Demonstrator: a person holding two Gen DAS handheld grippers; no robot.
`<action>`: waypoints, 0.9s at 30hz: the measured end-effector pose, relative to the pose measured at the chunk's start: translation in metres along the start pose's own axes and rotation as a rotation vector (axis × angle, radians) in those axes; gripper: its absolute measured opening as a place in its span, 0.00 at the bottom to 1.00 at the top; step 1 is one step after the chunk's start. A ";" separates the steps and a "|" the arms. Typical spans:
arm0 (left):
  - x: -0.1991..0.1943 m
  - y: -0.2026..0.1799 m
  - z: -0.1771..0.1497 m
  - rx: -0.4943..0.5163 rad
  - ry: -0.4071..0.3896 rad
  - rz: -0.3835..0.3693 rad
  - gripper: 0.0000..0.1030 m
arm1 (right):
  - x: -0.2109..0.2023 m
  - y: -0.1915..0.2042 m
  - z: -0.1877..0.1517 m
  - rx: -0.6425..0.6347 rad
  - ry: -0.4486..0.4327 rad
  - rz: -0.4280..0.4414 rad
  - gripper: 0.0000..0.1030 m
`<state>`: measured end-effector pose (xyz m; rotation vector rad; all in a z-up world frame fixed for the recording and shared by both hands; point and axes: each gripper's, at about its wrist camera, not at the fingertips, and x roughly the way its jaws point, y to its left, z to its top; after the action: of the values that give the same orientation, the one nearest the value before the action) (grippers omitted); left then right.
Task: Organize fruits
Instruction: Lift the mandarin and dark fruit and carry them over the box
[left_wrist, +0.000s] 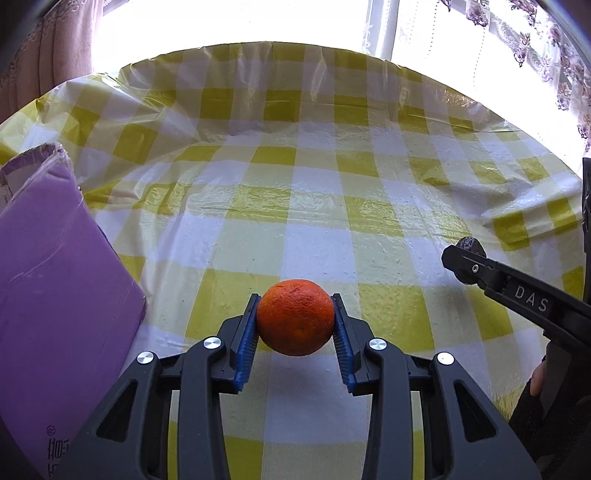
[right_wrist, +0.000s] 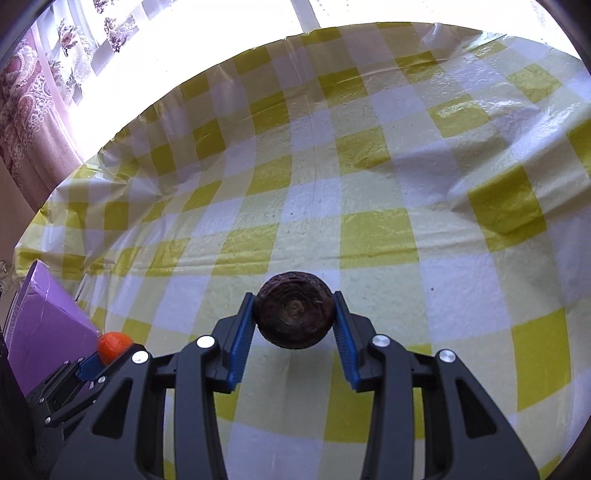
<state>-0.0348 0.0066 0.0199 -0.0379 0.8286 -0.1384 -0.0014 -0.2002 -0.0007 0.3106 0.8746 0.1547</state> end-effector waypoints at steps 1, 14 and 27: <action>-0.004 0.000 -0.002 0.002 -0.001 -0.007 0.35 | -0.003 0.004 -0.006 -0.008 0.010 -0.009 0.40; -0.069 0.005 -0.015 0.037 -0.075 -0.040 0.35 | -0.047 0.043 -0.050 -0.052 0.042 0.013 0.40; -0.200 0.052 -0.012 0.037 -0.350 0.072 0.35 | -0.105 0.160 -0.047 -0.320 -0.061 0.155 0.41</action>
<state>-0.1716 0.0863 0.1534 0.0026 0.4770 -0.0754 -0.1057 -0.0672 0.1003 0.0827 0.7515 0.4224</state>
